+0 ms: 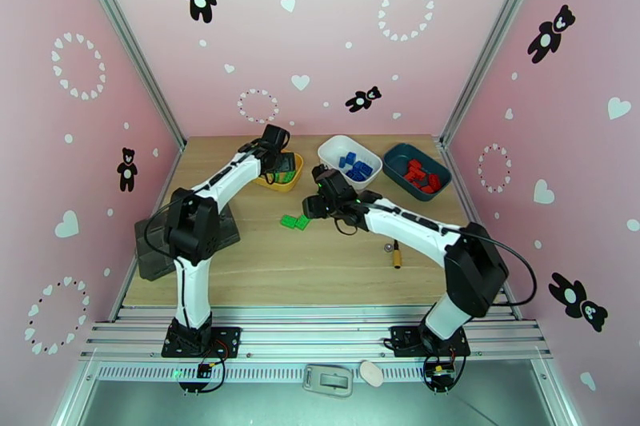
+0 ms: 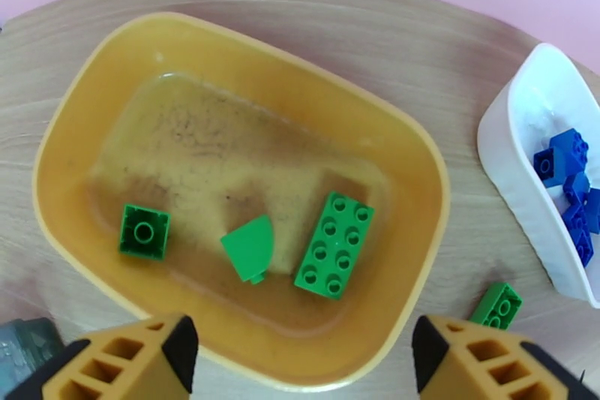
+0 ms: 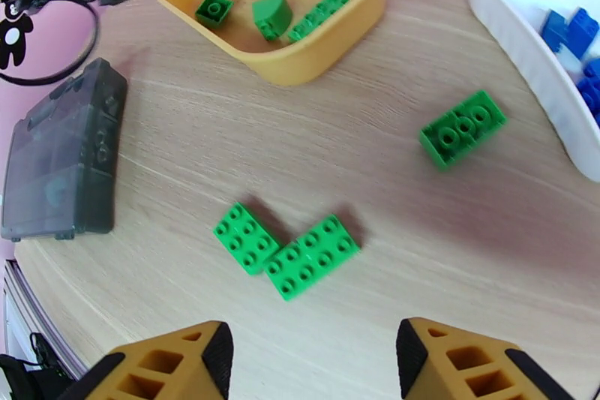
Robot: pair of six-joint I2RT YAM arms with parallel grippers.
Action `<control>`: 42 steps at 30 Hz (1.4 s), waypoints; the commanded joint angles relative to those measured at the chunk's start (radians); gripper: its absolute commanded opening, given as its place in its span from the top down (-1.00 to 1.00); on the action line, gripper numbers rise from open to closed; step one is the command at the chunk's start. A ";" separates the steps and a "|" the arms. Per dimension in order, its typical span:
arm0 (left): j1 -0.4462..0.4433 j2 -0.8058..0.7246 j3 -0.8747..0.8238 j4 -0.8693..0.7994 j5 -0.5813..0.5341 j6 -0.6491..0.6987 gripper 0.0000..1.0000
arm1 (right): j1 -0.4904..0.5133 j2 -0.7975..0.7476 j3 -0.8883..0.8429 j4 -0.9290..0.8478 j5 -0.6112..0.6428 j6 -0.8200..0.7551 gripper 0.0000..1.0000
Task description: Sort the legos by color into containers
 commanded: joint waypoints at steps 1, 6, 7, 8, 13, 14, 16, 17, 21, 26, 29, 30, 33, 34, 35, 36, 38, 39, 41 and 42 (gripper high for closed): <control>-0.023 -0.115 -0.086 0.022 -0.021 -0.007 -0.62 | -0.007 -0.086 -0.046 0.004 0.045 0.000 -0.25; -0.082 -0.222 -0.229 0.074 -0.022 0.012 -0.68 | -0.031 -0.169 -0.129 0.004 0.066 0.016 -0.30; -0.097 -0.234 -0.244 0.080 -0.020 0.020 -0.69 | -0.038 -0.185 -0.143 0.004 0.064 0.019 -0.32; -0.111 -0.243 -0.258 0.086 -0.013 0.030 -0.70 | -0.044 -0.202 -0.159 0.005 0.062 0.020 -0.33; -0.168 -0.228 -0.269 0.114 0.021 0.076 -0.73 | -0.085 -0.276 -0.231 0.009 0.040 0.023 -0.42; -0.178 -0.212 -0.257 0.115 0.027 0.082 -0.73 | -0.092 -0.294 -0.248 0.008 0.039 0.027 -0.45; -0.197 -0.171 -0.228 0.116 0.037 0.099 -0.73 | -0.106 -0.328 -0.278 0.007 0.041 0.031 -0.51; -0.208 -0.150 -0.207 0.116 0.046 0.109 -0.72 | -0.113 -0.348 -0.295 0.005 0.045 0.035 -0.54; -0.241 -0.038 -0.111 0.105 0.081 0.146 -0.70 | -0.139 -0.423 -0.346 -0.012 0.057 0.043 -0.78; -0.252 0.107 0.020 0.074 0.100 0.168 -0.69 | -0.156 -0.491 -0.381 -0.050 0.063 0.034 -0.98; -0.252 0.174 0.084 0.053 0.104 0.176 -0.66 | -0.165 -0.520 -0.401 -0.070 0.073 0.036 -0.97; -0.252 0.192 0.100 0.051 0.111 0.179 -0.65 | -0.167 -0.527 -0.408 -0.071 0.073 0.037 -0.96; -0.255 0.245 0.148 0.038 0.119 0.183 -0.59 | -0.174 -0.542 -0.426 -0.074 0.072 0.042 -0.89; -0.256 0.260 0.163 0.033 0.121 0.184 -0.56 | -0.175 -0.545 -0.429 -0.075 0.071 0.043 -0.86; -0.256 0.273 0.175 0.029 0.124 0.185 -0.55 | -0.176 -0.544 -0.431 -0.077 0.070 0.044 -0.83; -0.256 0.284 0.184 0.025 0.124 0.185 -0.53 | -0.179 -0.544 -0.432 -0.078 0.069 0.044 -0.81; -0.256 0.307 0.206 0.014 0.120 0.185 -0.49 | -0.181 -0.542 -0.431 -0.078 0.065 0.044 -0.77; -0.256 0.314 0.212 0.011 0.116 0.185 -0.47 | -0.181 -0.545 -0.431 -0.078 0.063 0.045 -0.75; -0.256 0.328 0.222 0.007 0.111 0.186 -0.44 | -0.180 -0.546 -0.430 -0.076 0.061 0.045 -0.74; -0.256 0.334 0.225 0.006 0.108 0.186 -0.43 | -0.182 -0.546 -0.430 -0.075 0.060 0.045 -0.73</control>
